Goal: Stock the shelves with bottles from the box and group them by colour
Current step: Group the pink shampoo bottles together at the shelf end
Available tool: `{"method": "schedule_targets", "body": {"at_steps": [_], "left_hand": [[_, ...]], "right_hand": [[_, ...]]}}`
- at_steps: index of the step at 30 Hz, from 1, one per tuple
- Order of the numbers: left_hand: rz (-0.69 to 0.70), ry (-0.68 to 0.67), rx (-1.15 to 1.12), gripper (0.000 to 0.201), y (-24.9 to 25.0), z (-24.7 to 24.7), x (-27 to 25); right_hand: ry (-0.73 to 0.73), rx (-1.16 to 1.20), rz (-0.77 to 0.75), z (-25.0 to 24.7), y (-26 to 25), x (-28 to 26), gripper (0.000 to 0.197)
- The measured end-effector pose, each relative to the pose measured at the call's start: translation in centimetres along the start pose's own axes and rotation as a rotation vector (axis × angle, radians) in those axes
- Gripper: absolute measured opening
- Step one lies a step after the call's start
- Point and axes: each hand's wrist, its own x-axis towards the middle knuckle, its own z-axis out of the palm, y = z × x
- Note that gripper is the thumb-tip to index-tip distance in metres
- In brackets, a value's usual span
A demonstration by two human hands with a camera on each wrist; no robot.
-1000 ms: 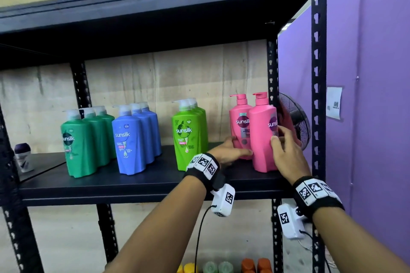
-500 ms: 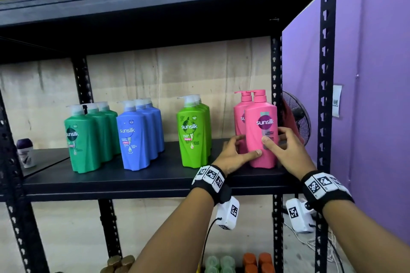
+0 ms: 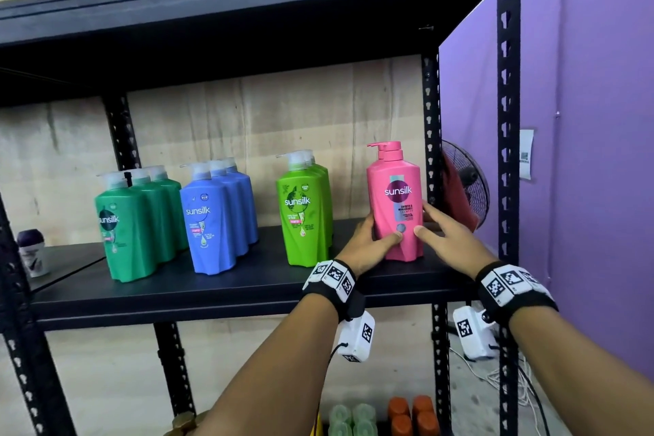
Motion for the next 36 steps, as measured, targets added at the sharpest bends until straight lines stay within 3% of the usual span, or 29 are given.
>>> {"method": "schedule_targets", "body": {"at_steps": [5,9,18,26,31,33,36], "left_hand": [[-0.021,-0.040,-0.069,0.079,0.0,0.4,0.2],[-0.066,-0.062,-0.047,0.082,-0.1,0.2,0.4],[-0.121,-0.085,-0.014,0.092,0.0,0.4,0.7],[-0.061,-0.040,-0.018,0.071,0.0,0.5,0.4],[-0.064,0.003,0.008,0.079,-0.4,0.5,0.3],[-0.065,0.021,0.076,0.080,-0.6,0.6,0.3],[-0.061,0.044,0.139,0.076,-0.7,0.5,0.3]], "right_hand": [[-0.046,-0.052,-0.014,0.3,-0.3,0.2,0.063],[-0.099,0.044,0.013,0.4,0.0,0.5,0.066],[-0.176,-0.138,0.079,1.1,0.4,1.1,0.063],[-0.136,-0.073,0.070,1.0,0.4,1.1,0.065],[-0.061,0.000,0.119,-0.3,-0.3,1.7,0.086],[-0.001,0.083,0.111,-0.8,-1.2,2.3,0.082],[0.114,0.014,-0.008,-1.9,-3.7,4.3,0.069]]}}
